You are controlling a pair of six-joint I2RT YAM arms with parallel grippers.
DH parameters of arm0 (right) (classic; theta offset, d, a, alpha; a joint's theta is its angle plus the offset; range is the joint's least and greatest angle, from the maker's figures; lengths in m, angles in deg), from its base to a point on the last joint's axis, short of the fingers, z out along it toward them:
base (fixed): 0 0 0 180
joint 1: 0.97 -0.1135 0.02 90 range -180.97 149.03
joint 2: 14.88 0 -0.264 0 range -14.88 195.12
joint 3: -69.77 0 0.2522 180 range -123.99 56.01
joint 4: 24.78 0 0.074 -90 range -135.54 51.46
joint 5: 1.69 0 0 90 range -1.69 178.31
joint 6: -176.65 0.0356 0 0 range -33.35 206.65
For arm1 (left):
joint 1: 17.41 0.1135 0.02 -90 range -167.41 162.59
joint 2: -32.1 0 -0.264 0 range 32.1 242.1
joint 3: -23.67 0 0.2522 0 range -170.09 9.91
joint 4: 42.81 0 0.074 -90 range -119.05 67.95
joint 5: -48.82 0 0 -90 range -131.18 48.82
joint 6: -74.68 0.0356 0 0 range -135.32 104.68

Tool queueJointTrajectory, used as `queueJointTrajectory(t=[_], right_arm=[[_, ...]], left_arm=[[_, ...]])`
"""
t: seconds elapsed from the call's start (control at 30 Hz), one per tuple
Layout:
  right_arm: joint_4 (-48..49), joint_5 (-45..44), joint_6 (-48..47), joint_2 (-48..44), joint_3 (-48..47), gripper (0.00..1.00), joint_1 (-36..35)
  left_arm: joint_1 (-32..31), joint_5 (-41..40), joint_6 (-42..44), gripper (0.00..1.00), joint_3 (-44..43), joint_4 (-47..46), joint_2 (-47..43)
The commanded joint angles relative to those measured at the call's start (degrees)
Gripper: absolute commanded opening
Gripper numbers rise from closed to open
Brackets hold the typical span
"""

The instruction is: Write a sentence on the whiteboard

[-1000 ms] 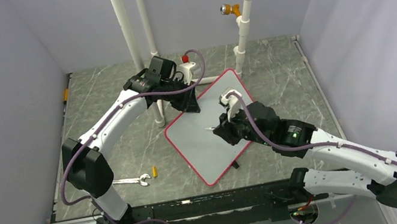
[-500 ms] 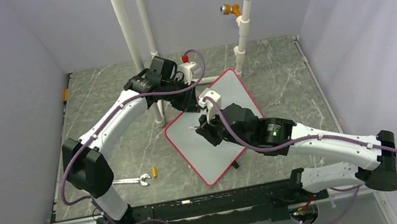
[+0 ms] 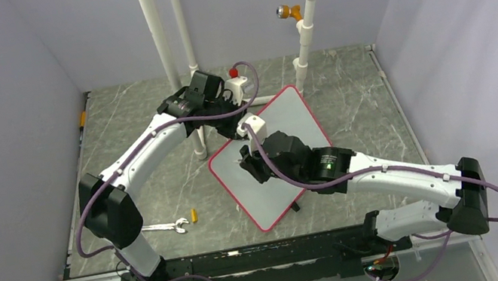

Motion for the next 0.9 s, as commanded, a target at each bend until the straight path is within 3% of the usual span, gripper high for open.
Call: queueJointTrajectory(t=[0.0,0.87], right_arm=[[3.0,-1.1,-0.6,0.3,-3.0,0.0,-0.3],[1.6,1.7,-0.3,3.2,-2.8,0.0,-1.7]], left_arm=[[-1.6,-6.2,4.3,0.0,1.2,-0.2,-0.6],[-2.0,-8.7,2.2,0.0,0.8,0.3,-0.3]])
